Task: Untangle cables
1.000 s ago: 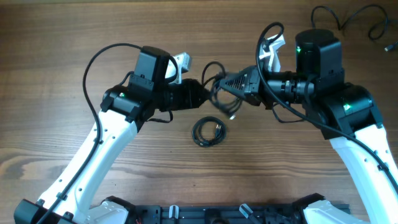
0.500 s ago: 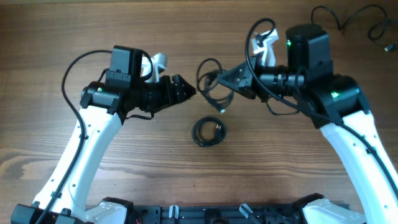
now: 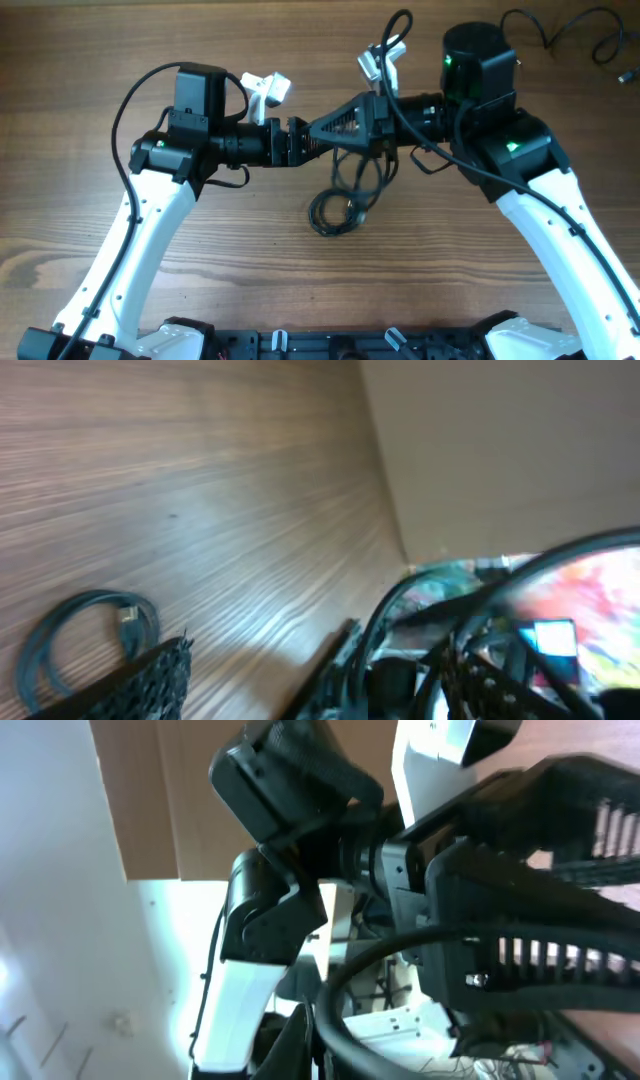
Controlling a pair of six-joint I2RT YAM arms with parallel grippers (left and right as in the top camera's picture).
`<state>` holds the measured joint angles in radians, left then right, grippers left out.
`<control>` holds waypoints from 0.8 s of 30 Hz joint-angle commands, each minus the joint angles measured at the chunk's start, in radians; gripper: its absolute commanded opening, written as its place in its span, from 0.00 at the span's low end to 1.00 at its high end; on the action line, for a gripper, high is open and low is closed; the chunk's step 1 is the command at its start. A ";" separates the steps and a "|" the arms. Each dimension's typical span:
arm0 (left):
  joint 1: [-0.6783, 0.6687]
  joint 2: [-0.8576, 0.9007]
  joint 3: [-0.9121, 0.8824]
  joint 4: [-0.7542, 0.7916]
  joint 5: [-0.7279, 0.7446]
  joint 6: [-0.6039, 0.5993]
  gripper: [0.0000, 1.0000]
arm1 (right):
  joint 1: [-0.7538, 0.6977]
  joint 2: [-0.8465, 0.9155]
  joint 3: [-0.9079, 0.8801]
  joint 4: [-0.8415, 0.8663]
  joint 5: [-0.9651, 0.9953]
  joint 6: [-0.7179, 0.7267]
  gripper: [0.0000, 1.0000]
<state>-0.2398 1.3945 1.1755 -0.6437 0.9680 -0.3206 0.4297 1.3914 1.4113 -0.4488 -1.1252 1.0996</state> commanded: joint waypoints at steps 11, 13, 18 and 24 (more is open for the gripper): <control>-0.037 0.001 0.002 -0.254 -0.719 -0.238 0.45 | -0.091 0.011 0.020 -0.466 0.789 -0.366 0.18; -0.037 0.001 0.002 -0.286 -0.768 -0.238 0.64 | -0.087 0.019 0.013 -0.531 0.871 -0.553 0.51; -0.037 0.022 0.002 -0.305 -0.787 -0.294 1.00 | -0.045 0.088 -0.099 -0.544 0.855 -1.010 0.89; -0.014 0.103 0.002 -0.339 -0.787 -0.298 1.00 | 0.116 0.318 -0.111 -0.487 0.923 -1.126 0.79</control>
<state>-0.2752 1.4715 1.1767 -0.9638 0.2012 -0.6052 0.5068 1.6306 1.3083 -0.9611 -0.2516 0.0292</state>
